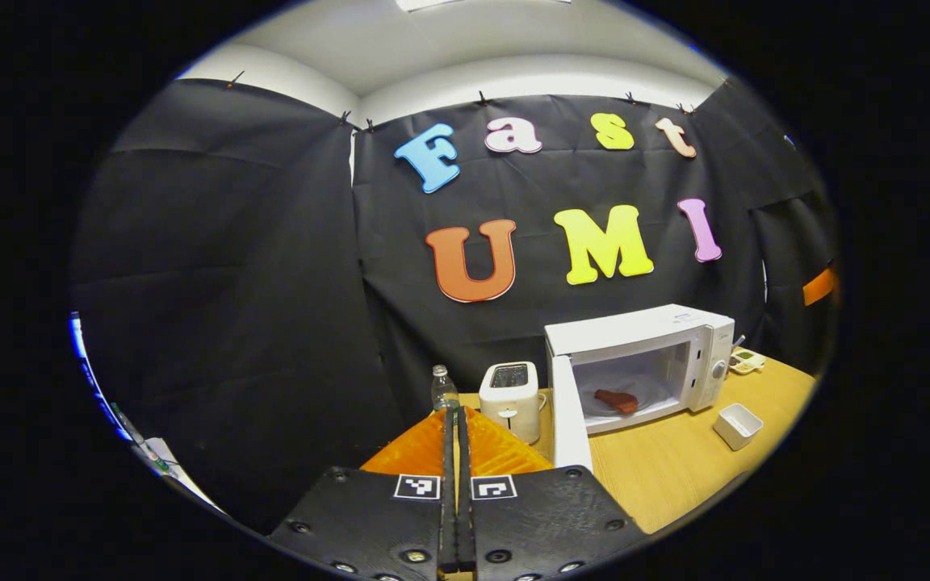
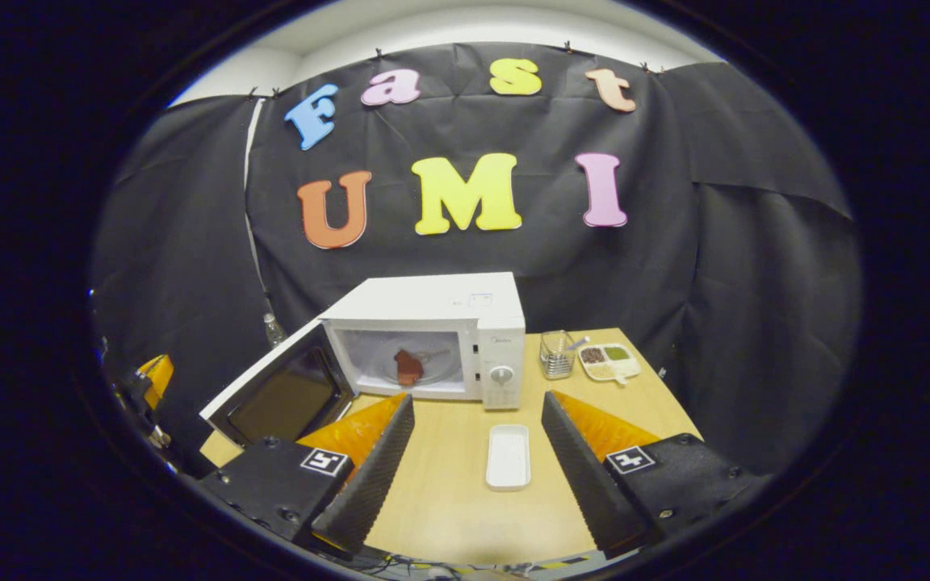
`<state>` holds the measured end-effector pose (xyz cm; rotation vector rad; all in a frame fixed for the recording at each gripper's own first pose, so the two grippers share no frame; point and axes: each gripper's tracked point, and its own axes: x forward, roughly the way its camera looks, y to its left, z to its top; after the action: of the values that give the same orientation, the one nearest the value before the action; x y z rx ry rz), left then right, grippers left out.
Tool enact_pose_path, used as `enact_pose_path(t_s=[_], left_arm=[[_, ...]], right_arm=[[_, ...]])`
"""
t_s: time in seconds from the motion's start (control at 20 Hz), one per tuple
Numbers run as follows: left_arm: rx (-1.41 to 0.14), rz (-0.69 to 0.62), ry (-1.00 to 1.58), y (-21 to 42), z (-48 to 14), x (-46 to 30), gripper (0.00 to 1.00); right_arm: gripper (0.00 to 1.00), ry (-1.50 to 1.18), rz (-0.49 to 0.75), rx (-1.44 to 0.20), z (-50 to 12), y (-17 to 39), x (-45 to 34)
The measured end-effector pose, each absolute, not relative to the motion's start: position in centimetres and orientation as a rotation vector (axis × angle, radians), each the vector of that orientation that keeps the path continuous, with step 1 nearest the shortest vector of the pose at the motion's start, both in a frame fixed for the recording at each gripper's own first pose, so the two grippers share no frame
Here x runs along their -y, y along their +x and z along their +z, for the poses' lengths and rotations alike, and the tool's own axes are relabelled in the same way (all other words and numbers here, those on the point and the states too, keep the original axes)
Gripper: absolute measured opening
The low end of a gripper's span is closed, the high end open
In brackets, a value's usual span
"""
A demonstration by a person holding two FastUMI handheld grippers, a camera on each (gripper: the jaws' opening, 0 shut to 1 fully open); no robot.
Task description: Open the microwave oven with the left hand, put the food in, and close the microwave oven.
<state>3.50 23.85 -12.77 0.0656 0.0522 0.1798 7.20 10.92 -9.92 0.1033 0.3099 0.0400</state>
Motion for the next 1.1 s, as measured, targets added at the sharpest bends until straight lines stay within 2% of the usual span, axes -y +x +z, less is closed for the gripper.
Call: enact_pose_path(t_s=[0.05,0.2,0.25,0.3,0.35,0.85,0.9,0.95,1.0,1.1], left_arm=[[-0.055,0.182,0.059,3.7,-13.2,-23.8,0.00],[-0.098,0.185,0.068,4.2,-16.1,-24.5,0.00],[-0.121,0.181,0.079,4.5,-17.3,-24.7,0.00],[-0.139,0.187,0.093,4.5,-18.4,-24.8,0.00],[-0.158,0.178,0.095,4.5,-19.6,-24.7,0.00],[-0.243,0.130,0.032,5.0,-25.0,-21.0,0.00],[-0.246,0.118,0.031,5.0,-25.1,-20.1,0.00],[-0.247,0.108,0.041,5.1,-25.3,-19.5,0.00],[-0.248,0.096,0.051,5.2,-25.3,-18.7,0.00],[-0.251,0.071,0.052,5.5,-25.3,-16.8,0.00]], right_arm=[[1.00,0.110,0.043,-0.300,-9.5,7.3,-10.9],[1.00,0.108,0.042,-0.308,-9.2,7.2,-10.9],[0.91,0.111,0.046,-0.314,-9.2,7.1,-11.0],[0.91,0.108,0.047,-0.322,-9.3,7.1,-11.0],[1.00,0.100,0.047,-0.327,-9.3,6.9,-10.9],[1.00,0.035,0.055,-0.375,-9.9,7.1,-11.3],[0.91,0.032,0.063,-0.387,-10.3,7.0,-11.5],[0.91,0.028,0.070,-0.395,-10.7,7.1,-11.5],[1.00,0.026,0.078,-0.404,-11.0,7.2,-11.6],[1.00,0.028,0.092,-0.423,-11.6,7.5,-11.4]])
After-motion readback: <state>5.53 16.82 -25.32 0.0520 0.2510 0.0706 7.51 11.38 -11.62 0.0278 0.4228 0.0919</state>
